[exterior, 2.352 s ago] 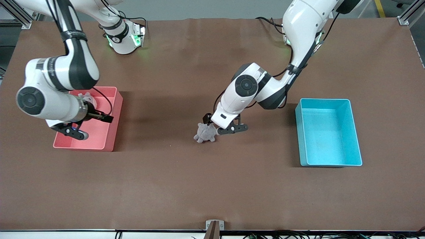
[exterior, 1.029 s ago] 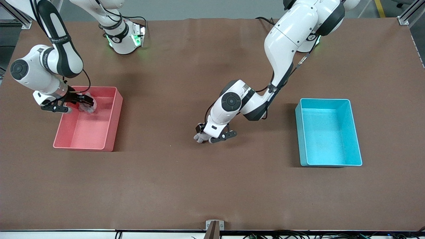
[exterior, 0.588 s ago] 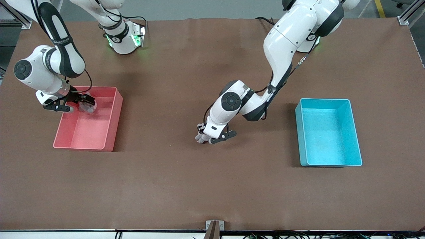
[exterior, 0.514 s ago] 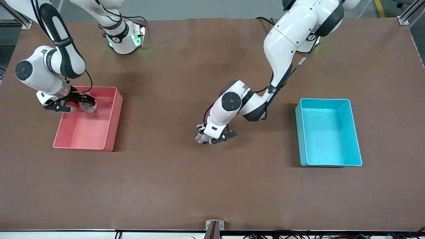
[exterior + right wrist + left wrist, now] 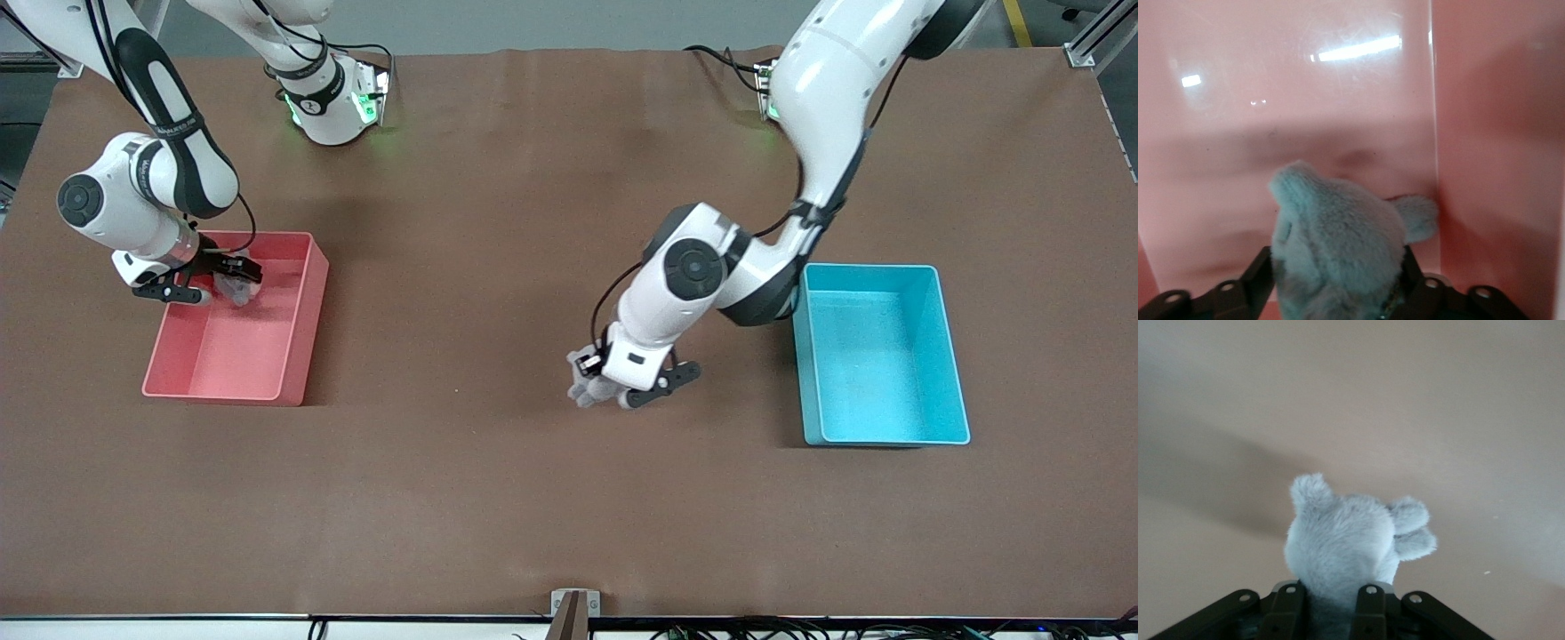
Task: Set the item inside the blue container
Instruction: 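Carry the rabbit into the blue box while the right gripper lifts the bear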
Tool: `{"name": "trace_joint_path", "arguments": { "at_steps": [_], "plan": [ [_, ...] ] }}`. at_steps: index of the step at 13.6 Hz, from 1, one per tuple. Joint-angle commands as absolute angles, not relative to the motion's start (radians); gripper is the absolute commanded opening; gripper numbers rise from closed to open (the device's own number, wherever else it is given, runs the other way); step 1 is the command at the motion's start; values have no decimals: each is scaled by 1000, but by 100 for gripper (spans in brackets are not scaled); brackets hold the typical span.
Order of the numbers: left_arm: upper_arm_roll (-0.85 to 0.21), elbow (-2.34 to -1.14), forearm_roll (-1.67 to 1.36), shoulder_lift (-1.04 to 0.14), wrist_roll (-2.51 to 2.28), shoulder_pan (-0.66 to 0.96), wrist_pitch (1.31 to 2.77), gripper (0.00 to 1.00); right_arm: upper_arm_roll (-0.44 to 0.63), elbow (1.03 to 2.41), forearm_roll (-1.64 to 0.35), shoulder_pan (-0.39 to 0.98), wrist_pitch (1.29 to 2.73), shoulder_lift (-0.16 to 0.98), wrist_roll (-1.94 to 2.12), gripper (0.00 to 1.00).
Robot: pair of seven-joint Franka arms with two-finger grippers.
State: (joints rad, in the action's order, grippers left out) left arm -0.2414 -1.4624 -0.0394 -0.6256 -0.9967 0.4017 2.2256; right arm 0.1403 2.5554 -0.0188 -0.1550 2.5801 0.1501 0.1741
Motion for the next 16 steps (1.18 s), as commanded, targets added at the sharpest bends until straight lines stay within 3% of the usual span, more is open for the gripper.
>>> {"name": "trace_joint_path", "arguments": {
  "at_steps": [1,5,8,13,16],
  "plan": [
    [-244,-1653,-46,-390,-843,306,2073,26,124,2566,-6,-184,2582,143,183,36],
    [-241,-1736,-22,-270,-554,117,1928,25,124,2562,-6,-189,2580,143,178,5],
    [-244,-1782,75,-256,-398,0,1928,25,123,2542,-6,-187,2536,134,172,3],
    [-244,-1851,121,-281,-189,-146,1995,26,103,2227,-8,-85,2023,71,-22,2],
    [-244,-1904,133,-317,-158,-189,2101,26,101,2044,-29,53,1832,80,-277,2]
  ]
}}
